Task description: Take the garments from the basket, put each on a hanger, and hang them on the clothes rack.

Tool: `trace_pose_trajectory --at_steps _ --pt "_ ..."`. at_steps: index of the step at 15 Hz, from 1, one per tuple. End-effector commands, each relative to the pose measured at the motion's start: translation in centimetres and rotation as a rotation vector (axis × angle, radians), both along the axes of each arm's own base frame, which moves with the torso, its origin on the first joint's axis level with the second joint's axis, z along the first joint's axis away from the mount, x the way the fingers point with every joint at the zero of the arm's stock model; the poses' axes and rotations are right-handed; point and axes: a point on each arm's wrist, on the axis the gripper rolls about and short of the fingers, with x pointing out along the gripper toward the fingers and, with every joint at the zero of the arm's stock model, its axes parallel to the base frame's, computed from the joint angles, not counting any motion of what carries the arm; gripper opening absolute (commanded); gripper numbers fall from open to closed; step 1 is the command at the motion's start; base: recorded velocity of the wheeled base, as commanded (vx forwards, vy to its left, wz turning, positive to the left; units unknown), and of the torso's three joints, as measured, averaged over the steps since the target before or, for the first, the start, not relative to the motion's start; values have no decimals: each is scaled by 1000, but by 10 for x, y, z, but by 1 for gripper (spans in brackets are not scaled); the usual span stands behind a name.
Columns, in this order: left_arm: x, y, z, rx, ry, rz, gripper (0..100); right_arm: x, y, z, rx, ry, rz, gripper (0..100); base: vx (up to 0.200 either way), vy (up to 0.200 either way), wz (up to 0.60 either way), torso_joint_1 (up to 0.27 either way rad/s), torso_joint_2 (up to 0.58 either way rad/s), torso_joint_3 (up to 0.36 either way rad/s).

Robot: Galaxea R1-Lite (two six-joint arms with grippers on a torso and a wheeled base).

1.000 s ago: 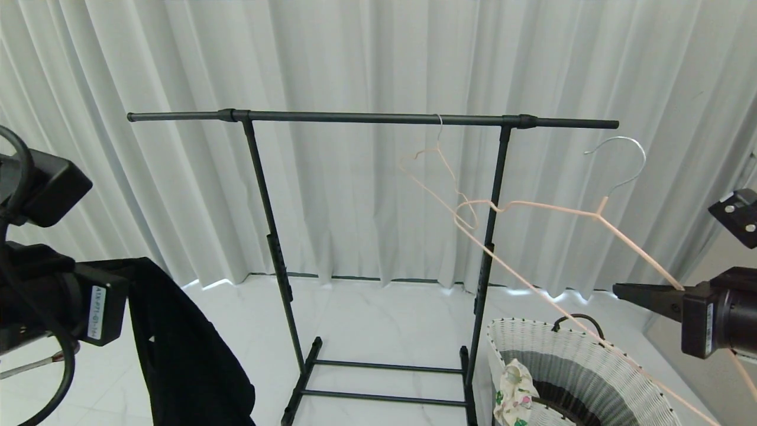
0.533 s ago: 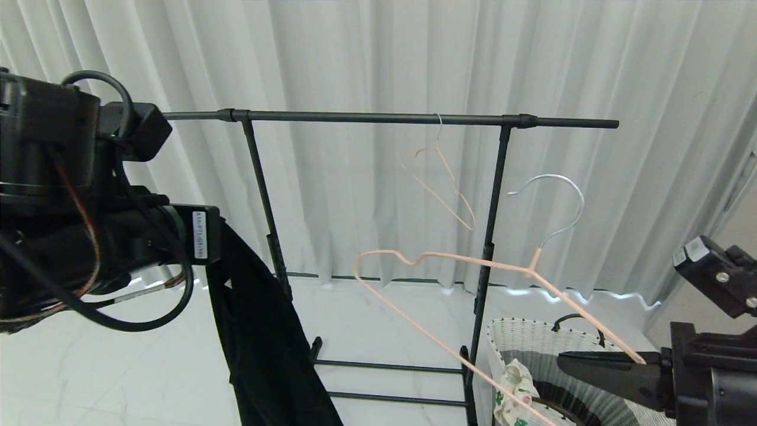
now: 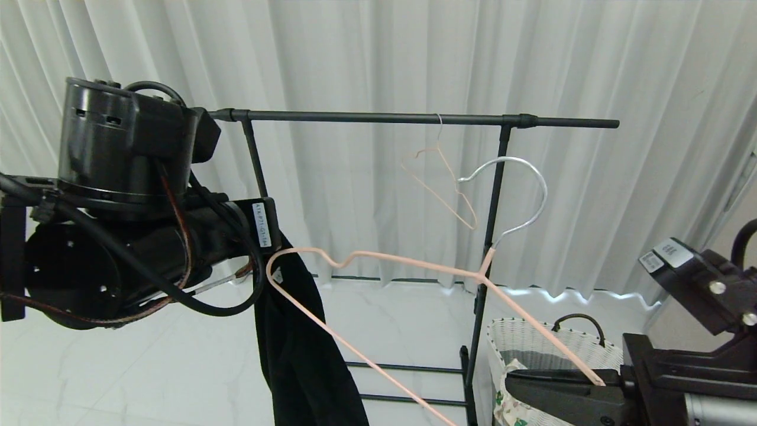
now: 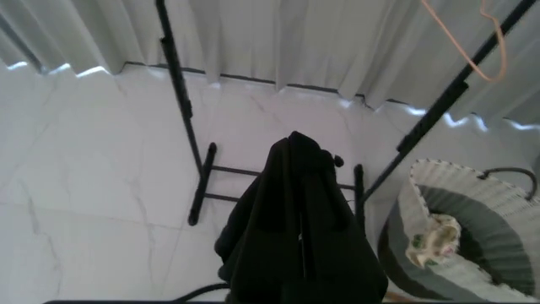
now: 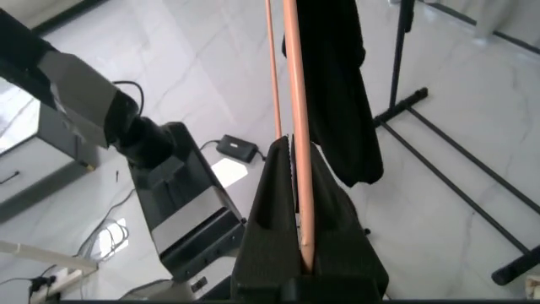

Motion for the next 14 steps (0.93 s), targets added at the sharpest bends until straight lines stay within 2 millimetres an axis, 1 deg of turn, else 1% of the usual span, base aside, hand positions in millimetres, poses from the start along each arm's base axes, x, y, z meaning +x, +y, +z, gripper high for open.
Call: trace_pose_trajectory --at_steps 1,4,8,11,14 --pt "4 -7 -5 15 9 0 0 4 9 -8 -37 21 3 0 0 0 0 0 0 0" --pt "4 -8 -3 13 0 1 0 9 12 -10 -49 20 -35 0 0 0 0 0 0 0" --pt "1 -10 -2 12 -1 -15 0 18 24 -9 -14 -11 -86 0 0 0 0 0 0 0" --pt "2 -12 -3 14 1 -15 0 14 27 -8 -8 -13 -60 0 0 0 0 0 0 0" --pt "2 -12 -2 11 -3 -16 0 16 29 -10 -19 -10 -70 0 0 0 0 0 0 0"
